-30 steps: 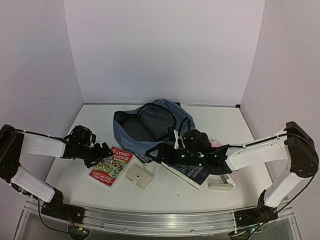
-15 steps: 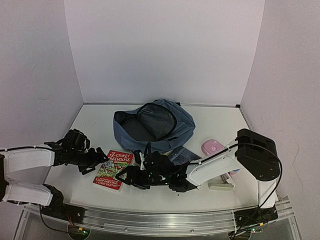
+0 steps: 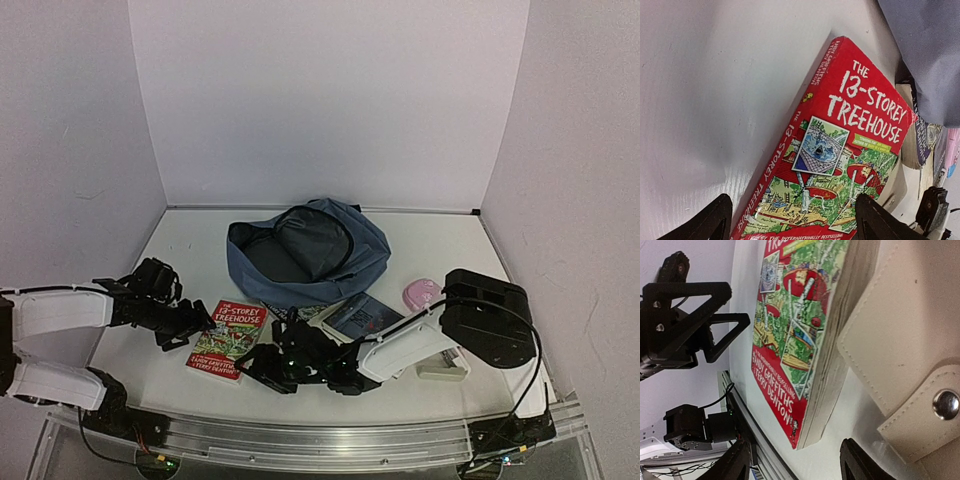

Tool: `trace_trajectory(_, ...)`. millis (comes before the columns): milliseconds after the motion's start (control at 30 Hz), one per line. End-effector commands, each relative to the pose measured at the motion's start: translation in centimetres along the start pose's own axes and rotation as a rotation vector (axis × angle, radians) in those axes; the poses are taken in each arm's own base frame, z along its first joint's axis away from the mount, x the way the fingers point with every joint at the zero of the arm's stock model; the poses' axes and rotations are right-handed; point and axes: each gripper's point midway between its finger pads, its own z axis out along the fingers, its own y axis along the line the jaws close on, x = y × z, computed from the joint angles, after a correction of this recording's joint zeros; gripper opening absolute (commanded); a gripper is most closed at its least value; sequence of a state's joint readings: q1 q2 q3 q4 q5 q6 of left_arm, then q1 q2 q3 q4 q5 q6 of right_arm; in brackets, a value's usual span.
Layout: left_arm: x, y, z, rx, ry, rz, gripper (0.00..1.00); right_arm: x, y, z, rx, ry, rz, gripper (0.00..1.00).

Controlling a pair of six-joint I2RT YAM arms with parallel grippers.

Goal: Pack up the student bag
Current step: Adjust the book at the center of the board, then pick up the book from the center of the board.

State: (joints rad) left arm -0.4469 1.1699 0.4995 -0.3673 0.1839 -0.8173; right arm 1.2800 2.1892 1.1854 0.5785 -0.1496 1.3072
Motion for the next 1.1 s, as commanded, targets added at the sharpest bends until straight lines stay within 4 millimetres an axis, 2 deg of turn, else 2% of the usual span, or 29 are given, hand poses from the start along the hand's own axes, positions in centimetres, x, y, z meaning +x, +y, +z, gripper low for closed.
trace_trajectory(0, -0.9, -1.9, -0.1, 0.039, 0.005, 0.046, 0.84, -0.9, 1.6, 1.1, -0.039, -0.055, 0.058, 0.62)
trace_trajectory(133, -0.6, -1.6, 0.7, 0.019, 0.042, 0.044, 0.81, -1.3, 0.8, 1.6, -0.020, -0.080, 0.090, 0.62)
trace_trajectory(333, -0.4, -1.4, 1.6, 0.030, 0.049, 0.035, 0.77, -1.7, -1.3, 2.4, 0.055, -0.116, 0.154, 0.64)
trace_trajectory(600, 0.3, -1.0, 2.5, 0.043, 0.066, 0.008, 0.61, -1.8, -1.5, 4.2, 0.074, -0.119, 0.153, 0.65)
trace_trajectory(767, 0.6, -1.2, 2.8, 0.067, 0.080, -0.003, 0.53, -2.0, -1.8, 4.5, 0.041, -0.127, 0.162, 0.64)
trace_trajectory(933, 1.0, -1.1, 3.1, 0.076, 0.092, -0.019, 0.50, -2.7, -2.0, 4.2, -0.026, -0.141, 0.200, 0.61)
trace_trajectory(1067, 1.0, -1.1, 2.9, 0.082, 0.088, -0.026, 0.50, -3.1, -1.6, 4.1, -0.074, -0.144, 0.206, 0.49)
